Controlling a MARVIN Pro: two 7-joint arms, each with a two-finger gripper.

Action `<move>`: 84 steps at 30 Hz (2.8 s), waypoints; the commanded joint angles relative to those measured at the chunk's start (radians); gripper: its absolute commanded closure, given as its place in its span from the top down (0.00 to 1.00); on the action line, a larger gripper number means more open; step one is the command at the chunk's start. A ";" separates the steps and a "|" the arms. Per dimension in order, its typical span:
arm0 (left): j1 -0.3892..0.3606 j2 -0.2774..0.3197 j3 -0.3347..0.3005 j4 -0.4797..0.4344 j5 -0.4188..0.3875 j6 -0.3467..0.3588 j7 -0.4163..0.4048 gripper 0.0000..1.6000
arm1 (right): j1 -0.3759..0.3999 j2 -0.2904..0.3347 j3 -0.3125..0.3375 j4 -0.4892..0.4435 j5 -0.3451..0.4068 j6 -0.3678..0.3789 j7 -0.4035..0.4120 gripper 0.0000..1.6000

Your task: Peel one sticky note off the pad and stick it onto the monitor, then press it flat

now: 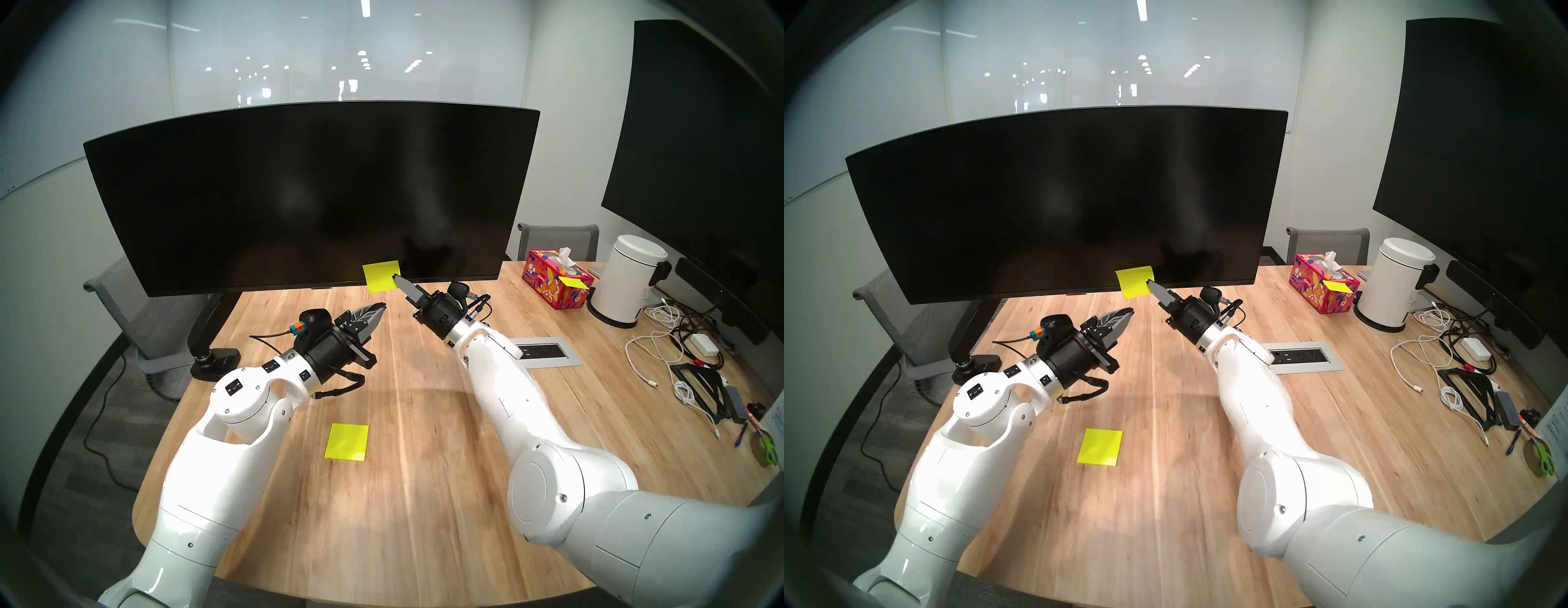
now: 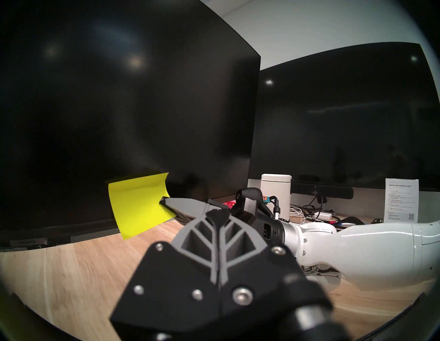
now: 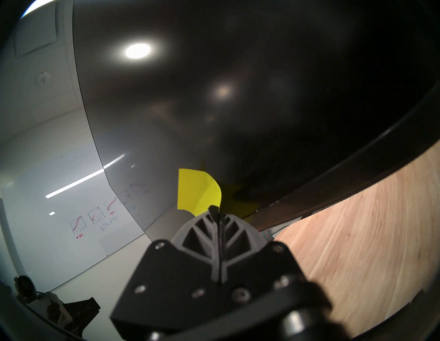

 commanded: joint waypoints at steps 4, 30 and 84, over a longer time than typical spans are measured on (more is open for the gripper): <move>-0.047 -0.024 0.014 0.020 0.034 -0.047 0.024 0.00 | 0.016 -0.004 0.001 -0.022 0.003 -0.006 0.003 0.00; -0.170 -0.110 0.038 0.155 0.080 -0.089 0.129 0.00 | 0.017 -0.003 0.001 -0.020 0.003 -0.009 0.004 0.00; -0.294 -0.125 0.049 0.311 0.105 -0.105 0.204 0.00 | 0.016 -0.004 0.001 -0.022 0.003 -0.008 0.004 0.00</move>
